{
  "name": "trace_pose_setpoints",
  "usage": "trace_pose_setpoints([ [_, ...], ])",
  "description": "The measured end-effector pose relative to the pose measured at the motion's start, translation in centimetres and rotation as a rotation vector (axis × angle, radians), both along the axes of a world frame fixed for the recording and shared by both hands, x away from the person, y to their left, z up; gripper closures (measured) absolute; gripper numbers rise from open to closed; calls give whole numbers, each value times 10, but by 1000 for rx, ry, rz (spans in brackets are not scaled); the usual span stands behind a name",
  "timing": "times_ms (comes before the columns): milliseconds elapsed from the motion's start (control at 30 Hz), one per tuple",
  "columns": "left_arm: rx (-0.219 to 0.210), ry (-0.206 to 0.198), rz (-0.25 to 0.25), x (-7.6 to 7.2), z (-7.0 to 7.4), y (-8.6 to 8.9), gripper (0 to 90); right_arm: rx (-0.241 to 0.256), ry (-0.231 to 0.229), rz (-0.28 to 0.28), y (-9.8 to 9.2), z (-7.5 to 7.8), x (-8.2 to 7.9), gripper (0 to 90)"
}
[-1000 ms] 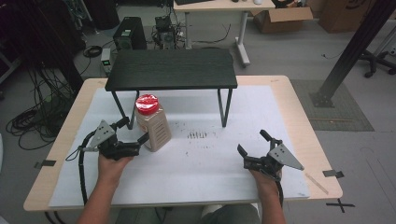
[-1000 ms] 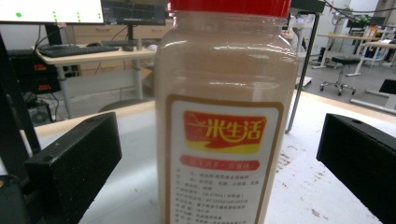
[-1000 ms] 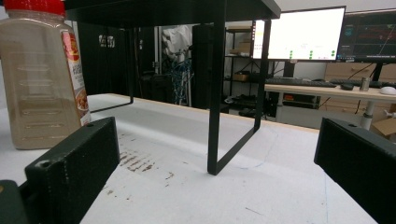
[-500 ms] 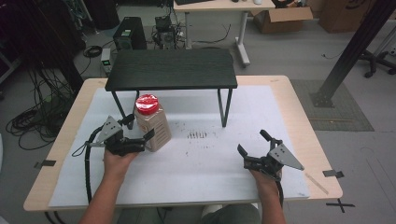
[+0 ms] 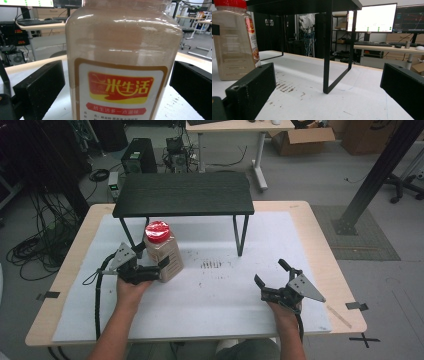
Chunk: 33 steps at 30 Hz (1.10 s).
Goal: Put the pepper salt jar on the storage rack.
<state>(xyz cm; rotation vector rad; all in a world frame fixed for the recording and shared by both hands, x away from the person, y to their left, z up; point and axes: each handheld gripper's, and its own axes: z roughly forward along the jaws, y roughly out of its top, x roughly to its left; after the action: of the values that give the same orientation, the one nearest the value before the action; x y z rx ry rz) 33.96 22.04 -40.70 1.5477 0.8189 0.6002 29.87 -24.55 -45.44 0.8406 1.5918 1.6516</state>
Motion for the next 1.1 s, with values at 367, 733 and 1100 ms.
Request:
trace_pose_setpoints([
  [367,-15,8,-3,9,-7,-5,3,-2,4,0,0,0,1,0],
  [733,-6,7,-6,19,-8,-12,3,-3,9,0,0,0,1,0],
  [1100,-26,10,1,23,-10,-12,7,-4,14,0,0,0,1,0],
])
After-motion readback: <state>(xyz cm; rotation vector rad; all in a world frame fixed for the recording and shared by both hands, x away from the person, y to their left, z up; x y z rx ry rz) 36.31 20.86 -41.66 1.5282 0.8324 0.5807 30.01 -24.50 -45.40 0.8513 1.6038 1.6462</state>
